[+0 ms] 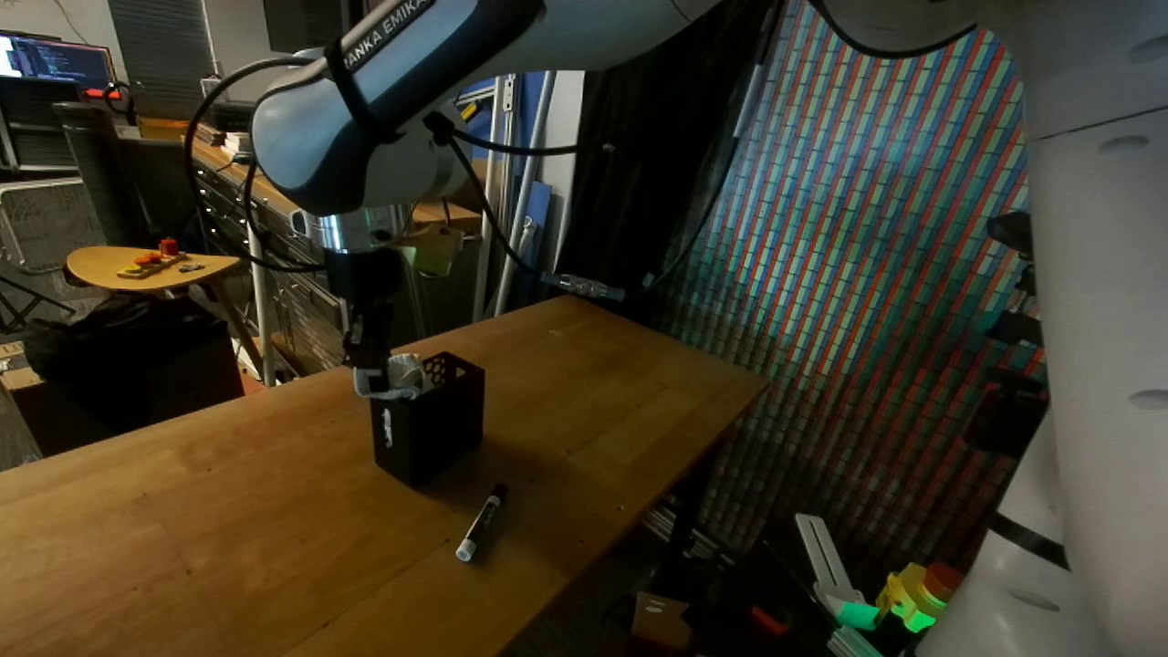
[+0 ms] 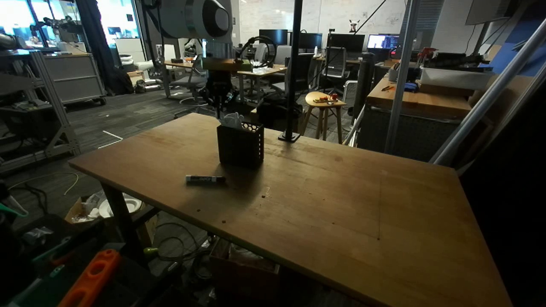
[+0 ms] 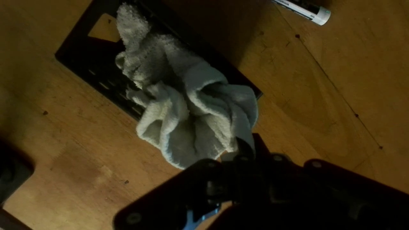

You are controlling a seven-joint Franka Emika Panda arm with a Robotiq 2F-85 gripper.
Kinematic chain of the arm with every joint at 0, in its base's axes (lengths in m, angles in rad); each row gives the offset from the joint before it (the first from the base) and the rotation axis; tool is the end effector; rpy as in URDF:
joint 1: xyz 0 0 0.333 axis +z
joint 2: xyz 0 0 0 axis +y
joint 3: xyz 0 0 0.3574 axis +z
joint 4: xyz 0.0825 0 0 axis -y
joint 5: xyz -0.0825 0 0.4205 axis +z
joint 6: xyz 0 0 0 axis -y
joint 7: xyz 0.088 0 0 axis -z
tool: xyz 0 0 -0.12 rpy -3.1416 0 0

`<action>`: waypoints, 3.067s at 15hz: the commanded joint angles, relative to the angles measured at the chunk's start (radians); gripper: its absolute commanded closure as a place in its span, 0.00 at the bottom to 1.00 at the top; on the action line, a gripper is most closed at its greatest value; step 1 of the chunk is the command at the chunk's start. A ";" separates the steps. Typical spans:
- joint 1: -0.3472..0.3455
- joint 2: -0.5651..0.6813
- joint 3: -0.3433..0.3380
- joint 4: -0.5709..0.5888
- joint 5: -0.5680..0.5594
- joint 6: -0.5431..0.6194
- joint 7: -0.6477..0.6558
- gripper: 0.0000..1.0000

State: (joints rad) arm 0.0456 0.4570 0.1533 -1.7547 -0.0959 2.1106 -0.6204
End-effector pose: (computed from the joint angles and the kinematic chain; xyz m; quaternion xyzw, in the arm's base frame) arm 0.6829 0.1228 0.3069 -0.9079 -0.4165 0.0475 0.0042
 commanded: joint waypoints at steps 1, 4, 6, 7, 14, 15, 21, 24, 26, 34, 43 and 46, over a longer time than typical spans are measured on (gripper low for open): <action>-0.024 0.016 0.009 -0.001 0.057 0.004 -0.006 0.91; -0.036 0.043 0.009 0.009 0.105 -0.004 0.010 0.90; -0.045 0.053 0.011 0.011 0.140 -0.002 0.014 0.91; -0.049 0.056 0.012 0.011 0.155 0.001 0.015 0.92; -0.058 0.039 0.009 0.017 0.189 -0.001 0.017 0.92; -0.060 0.033 0.007 0.019 0.188 -0.002 0.022 0.93; -0.090 0.007 -0.009 0.021 0.188 0.008 0.038 0.92; -0.103 0.007 -0.009 0.016 0.195 0.012 0.040 0.92; -0.108 0.008 -0.009 0.010 0.199 0.012 0.044 0.92; -0.107 0.022 -0.027 -0.003 0.181 0.021 0.113 0.92; -0.120 0.061 -0.030 0.010 0.196 0.013 0.112 0.92; -0.126 0.083 -0.026 0.015 0.203 0.005 0.104 0.92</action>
State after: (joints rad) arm -0.0689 0.5194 0.1213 -1.7483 0.0830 2.1120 -0.5068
